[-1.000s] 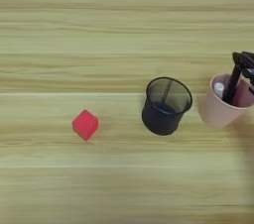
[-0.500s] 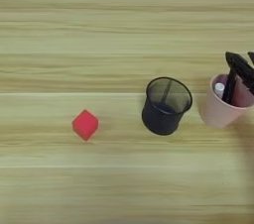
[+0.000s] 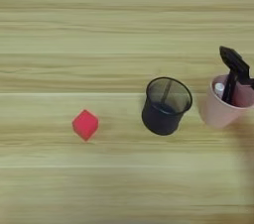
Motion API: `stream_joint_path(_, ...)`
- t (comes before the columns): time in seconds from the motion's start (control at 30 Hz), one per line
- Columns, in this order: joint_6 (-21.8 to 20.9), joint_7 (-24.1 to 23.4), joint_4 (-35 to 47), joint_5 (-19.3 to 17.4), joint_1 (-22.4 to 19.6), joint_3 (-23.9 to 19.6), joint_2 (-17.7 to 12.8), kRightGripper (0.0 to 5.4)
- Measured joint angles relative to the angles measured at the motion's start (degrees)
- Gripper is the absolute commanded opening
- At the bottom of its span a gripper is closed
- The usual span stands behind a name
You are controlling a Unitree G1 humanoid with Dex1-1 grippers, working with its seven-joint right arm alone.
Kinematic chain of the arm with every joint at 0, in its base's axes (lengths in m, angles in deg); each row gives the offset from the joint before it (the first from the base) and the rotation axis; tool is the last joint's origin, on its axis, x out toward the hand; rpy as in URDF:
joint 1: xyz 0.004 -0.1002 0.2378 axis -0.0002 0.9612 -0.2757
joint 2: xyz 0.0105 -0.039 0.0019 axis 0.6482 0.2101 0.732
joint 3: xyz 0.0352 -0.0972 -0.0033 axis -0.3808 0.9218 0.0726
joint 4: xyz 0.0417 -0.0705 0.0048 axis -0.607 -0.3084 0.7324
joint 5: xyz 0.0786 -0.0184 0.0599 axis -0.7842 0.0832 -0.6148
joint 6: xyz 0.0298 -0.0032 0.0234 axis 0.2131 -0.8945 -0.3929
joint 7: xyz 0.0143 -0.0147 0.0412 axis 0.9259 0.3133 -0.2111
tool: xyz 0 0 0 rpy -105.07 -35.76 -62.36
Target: Move the objects on the table
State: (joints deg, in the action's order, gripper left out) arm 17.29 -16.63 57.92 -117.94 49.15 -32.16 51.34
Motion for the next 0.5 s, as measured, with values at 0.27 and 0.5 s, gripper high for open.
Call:
stream_joint_path(0.27,-0.2,1.3,5.7,-1.5,1.4,1.2,0.0,5.36)
stream_joint_path(0.5,-2.4,3.2,11.3,-2.5,3.3,4.1,0.0,5.36)
